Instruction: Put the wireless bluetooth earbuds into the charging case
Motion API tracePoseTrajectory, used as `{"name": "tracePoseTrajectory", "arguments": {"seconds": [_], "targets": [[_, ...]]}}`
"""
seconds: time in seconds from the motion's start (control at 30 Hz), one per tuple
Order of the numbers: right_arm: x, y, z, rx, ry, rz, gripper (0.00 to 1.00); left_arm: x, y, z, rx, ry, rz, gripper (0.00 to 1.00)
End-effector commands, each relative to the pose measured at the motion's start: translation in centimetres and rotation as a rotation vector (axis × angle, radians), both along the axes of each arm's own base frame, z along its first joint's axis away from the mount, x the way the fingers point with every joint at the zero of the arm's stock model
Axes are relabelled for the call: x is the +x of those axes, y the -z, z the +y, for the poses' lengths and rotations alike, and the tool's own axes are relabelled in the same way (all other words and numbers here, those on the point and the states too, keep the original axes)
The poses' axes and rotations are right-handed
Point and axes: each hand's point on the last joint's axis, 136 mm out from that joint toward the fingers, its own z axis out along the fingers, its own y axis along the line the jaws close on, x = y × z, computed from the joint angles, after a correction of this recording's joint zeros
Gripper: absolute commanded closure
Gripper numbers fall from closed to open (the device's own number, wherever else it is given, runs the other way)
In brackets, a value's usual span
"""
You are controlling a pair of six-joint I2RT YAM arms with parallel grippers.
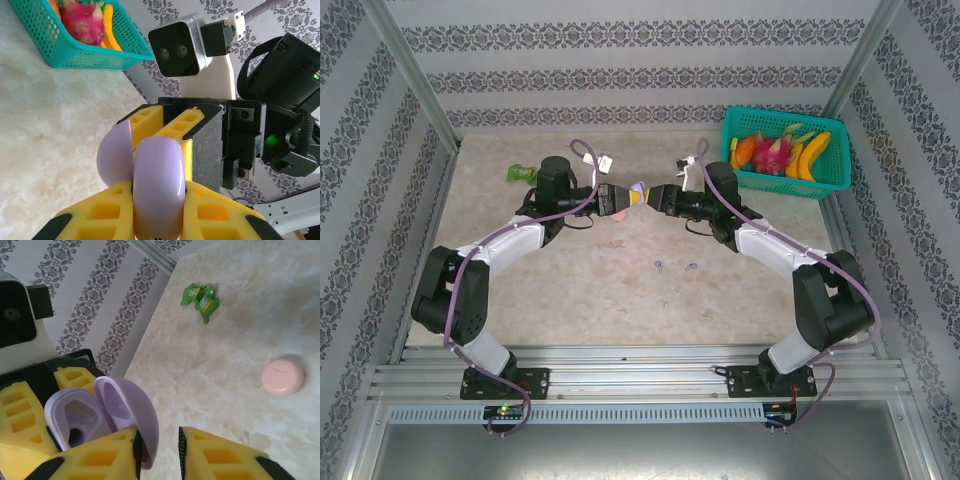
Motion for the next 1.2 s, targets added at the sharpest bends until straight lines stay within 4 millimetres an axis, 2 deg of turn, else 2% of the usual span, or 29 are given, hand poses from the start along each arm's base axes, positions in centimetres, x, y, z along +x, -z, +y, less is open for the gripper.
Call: {"name": "tracePoseTrajectory", "arguments": {"seconds": [0.0,0.17,0.37,0.6,0.97,1.17], "targets": [[0.5,-1.8,0.6,0.011,-0.003,-0.068,0.78,-1.2,-1.5,-1.1,-0.031,0.078,-0.038,0.92],[0.1,-2.6,0.7,0.016,-0.009,-0.083,0.89,-1.1,-1.4,-1.1,-0.029,0.07,-0.033,0.78],[-0.3,-3.4,0.9,0.011,-0.016,-0.097,0.97,-0.9,-1.4,-0.9,-0.025,0.051,-0.032,0.68],[-0.6,-3.0,0.4,-0.029,0.001,-0.094,0.97,-0.9,-2.0,-0.6,-0.005,0.019,-0.038,0.48],[-1.7,-2.2,-1.4,-0.185,0.014,-0.152,0.98,-2.2,-5.4,0.9,0.158,0.013,-0.092,0.05],[-2.4,-1.8,-2.8,-0.369,-0.046,-0.274,0.99,-3.2,-6.7,1.3,0.297,0.114,-0.066,0.01]]}}
